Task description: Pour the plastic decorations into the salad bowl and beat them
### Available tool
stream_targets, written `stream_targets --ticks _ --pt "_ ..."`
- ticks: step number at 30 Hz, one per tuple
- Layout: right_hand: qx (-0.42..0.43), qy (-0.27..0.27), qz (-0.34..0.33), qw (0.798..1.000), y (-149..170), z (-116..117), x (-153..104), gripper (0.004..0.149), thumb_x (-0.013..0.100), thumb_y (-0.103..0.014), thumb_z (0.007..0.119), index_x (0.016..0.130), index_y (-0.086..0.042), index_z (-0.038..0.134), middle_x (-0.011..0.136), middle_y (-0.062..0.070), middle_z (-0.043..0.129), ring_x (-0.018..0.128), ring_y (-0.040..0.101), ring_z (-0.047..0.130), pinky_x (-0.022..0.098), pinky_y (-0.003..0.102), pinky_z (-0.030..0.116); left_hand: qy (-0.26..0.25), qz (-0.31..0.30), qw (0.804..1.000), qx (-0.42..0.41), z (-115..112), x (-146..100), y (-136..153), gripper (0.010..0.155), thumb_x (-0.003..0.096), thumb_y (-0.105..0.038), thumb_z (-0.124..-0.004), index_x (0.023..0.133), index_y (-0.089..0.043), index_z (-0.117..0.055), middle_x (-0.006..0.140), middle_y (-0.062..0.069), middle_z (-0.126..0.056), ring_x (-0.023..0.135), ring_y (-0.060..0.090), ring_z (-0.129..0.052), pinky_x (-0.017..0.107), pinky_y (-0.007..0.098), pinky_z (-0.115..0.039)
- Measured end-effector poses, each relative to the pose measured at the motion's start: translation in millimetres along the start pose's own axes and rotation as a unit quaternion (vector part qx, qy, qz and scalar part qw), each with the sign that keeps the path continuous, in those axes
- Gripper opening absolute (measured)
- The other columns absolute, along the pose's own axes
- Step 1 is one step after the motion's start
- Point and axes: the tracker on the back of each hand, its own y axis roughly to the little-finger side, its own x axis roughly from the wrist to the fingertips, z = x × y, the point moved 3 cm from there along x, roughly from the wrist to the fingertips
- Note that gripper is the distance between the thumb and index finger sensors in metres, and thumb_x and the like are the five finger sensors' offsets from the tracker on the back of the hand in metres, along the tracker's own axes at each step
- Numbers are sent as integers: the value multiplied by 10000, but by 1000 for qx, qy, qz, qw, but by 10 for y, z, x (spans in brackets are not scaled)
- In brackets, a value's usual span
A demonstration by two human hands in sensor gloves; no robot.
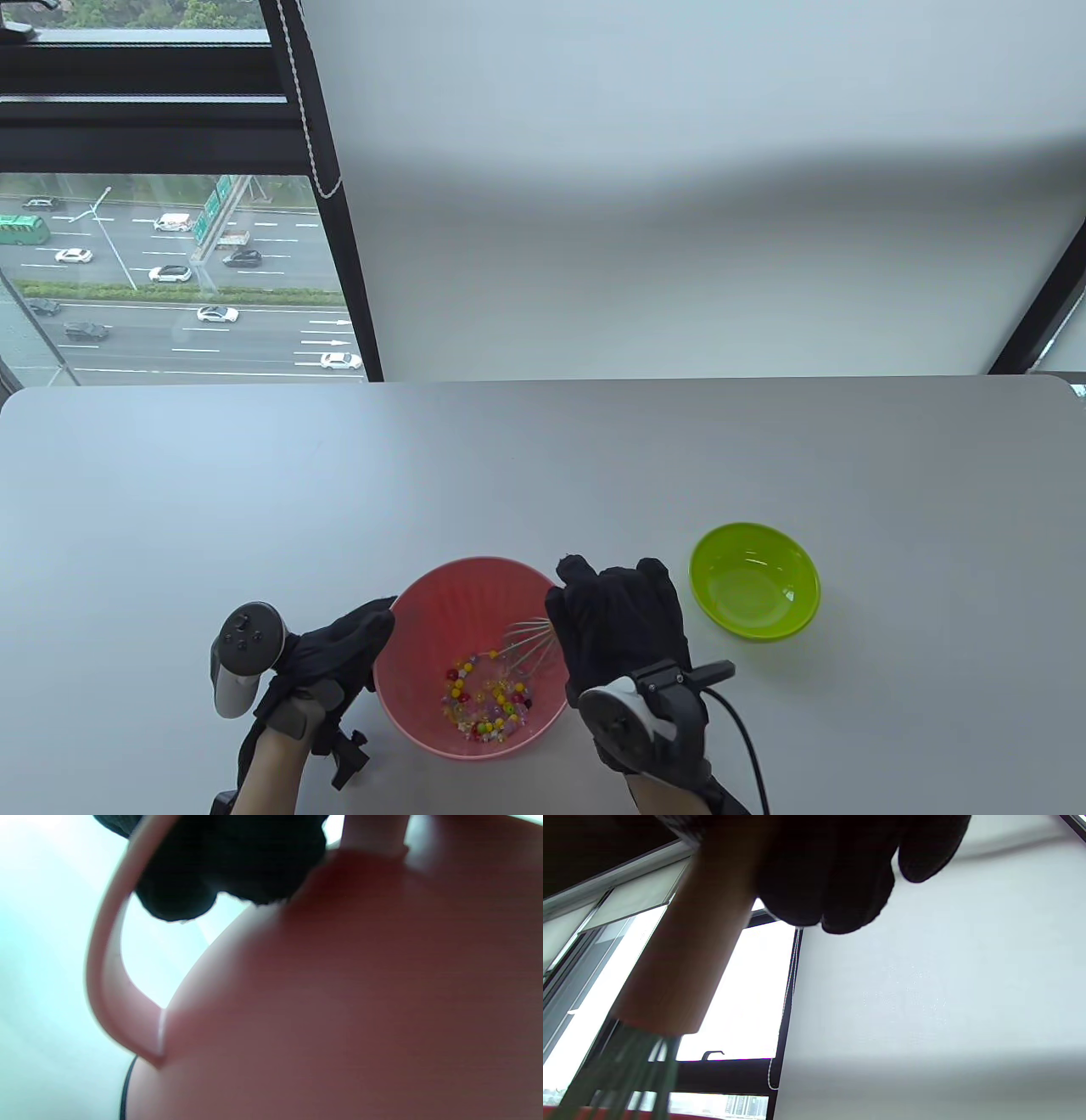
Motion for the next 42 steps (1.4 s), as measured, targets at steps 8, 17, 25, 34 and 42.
stream_targets --ticks 8,17,25,34,42 --pt "289 -42 93 952 248 49 33 426 590 -548 663 946 -315 681 612 -121 921 668 207 905 711 503 614 0 0 1000 0 0 1 1 784 563 -691 -575 959 -38 -754 391 19 -942 540 333 -949 708 616 -565" --pt "109 29 71 991 313 -60 14 418 574 -613 658 879 -340 743 526 -169 940 585 144 947 686 459 674 0 0 1000 0 -1 0 -1 786 563 -691 -576 959 -35 -754 391 19 -942 539 334 -950 707 617 -565" --pt "207 126 180 953 715 -318 -20 466 502 -592 817 853 -309 698 719 -132 915 749 199 900 711 486 621 -1 0 1000 2 0 1 -1 787 561 -692 -576 959 -37 -755 393 21 -944 541 334 -949 707 617 -565" --pt "0 -36 160 986 741 526 -172 478 447 -565 905 798 -271 768 673 -112 959 695 214 949 662 495 666 -2 0 1000 3 1 0 0 787 562 -692 -574 958 -38 -758 420 34 -954 555 345 -946 707 619 -562" --pt "-22 -280 189 941 750 906 -183 470 486 -542 887 831 -233 804 654 -57 982 668 255 951 668 519 642 0 -2 1000 8 13 -6 0 791 562 -699 -579 973 -45 -746 515 62 -953 646 372 -911 718 623 -536"
